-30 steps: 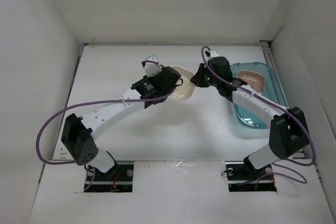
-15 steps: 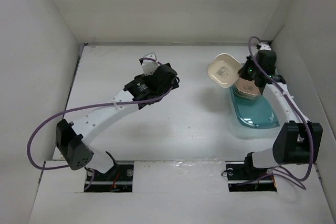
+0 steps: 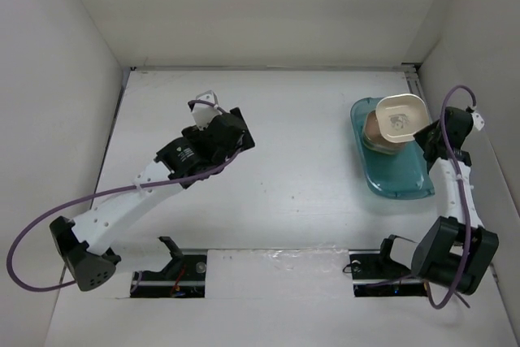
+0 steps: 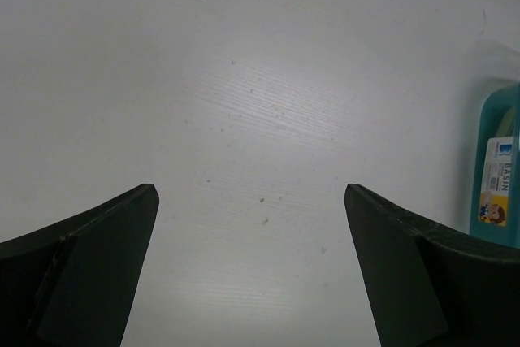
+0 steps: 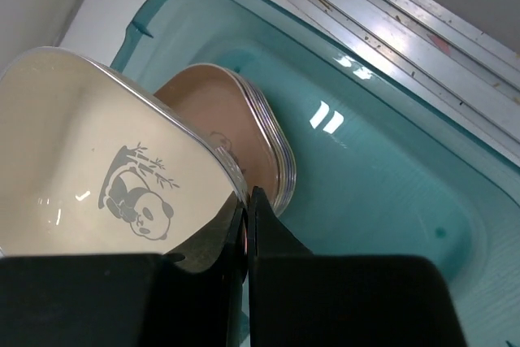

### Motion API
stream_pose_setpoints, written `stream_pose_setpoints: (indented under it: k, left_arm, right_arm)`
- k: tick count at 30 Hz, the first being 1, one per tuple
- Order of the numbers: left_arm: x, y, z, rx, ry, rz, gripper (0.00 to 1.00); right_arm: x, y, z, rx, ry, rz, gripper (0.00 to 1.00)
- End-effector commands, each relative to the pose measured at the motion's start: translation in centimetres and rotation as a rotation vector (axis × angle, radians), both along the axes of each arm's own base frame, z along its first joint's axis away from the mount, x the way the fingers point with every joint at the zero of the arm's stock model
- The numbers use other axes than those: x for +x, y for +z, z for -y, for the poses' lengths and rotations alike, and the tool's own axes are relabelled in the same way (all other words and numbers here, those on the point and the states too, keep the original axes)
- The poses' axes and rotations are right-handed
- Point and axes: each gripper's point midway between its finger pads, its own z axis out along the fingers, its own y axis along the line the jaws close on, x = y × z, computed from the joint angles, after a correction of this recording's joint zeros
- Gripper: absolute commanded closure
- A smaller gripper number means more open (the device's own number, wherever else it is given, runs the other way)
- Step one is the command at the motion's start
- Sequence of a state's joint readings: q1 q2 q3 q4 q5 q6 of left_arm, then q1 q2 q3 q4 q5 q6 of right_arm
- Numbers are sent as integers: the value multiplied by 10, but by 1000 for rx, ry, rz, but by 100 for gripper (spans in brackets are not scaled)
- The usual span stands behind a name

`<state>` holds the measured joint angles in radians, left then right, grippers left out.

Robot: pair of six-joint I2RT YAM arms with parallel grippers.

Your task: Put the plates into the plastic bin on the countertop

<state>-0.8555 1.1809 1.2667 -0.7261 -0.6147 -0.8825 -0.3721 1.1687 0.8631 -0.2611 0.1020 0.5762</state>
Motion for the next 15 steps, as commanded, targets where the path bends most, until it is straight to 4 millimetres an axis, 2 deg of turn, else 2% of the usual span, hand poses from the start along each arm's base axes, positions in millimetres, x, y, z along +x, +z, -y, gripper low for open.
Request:
stream_pose_setpoints:
  k: [1, 4, 5, 6, 8, 10, 11, 12, 14, 15]
  left_arm:
    - [-4, -9, -10, 39, 4, -11, 0]
    - [-4, -10, -11, 37, -7, 6, 0]
    - [-1, -17, -16, 48, 2, -6, 0]
    - [0, -16, -17, 39, 0, 1, 0]
    - [1, -19, -17, 32, 1, -4, 0]
    - [1, -26, -18, 50, -5, -12, 0]
    - [2, -24, -16, 41, -5, -4, 0]
    - [2, -28, -17, 48, -5, -10, 0]
    - [4, -32, -12, 47, -19, -11, 0]
    - [5, -34, -12, 54, -19, -17, 0]
  right_arm:
    - [21, 15, 14, 28, -98, 94, 100]
    - [29, 3, 16, 70, -122, 80, 100]
    - [30, 0, 16, 80, -127, 75, 100]
    - [32, 5, 16, 77, -126, 85, 100]
    - [32, -7, 16, 99, -136, 57, 100]
    - [39, -3, 6, 99, -103, 76, 94]
    - [46, 2, 5, 81, -83, 92, 64]
    - [50, 4, -2, 79, -63, 102, 45]
    - [52, 18, -9, 47, -39, 123, 20]
    - [54, 29, -13, 41, -26, 148, 0]
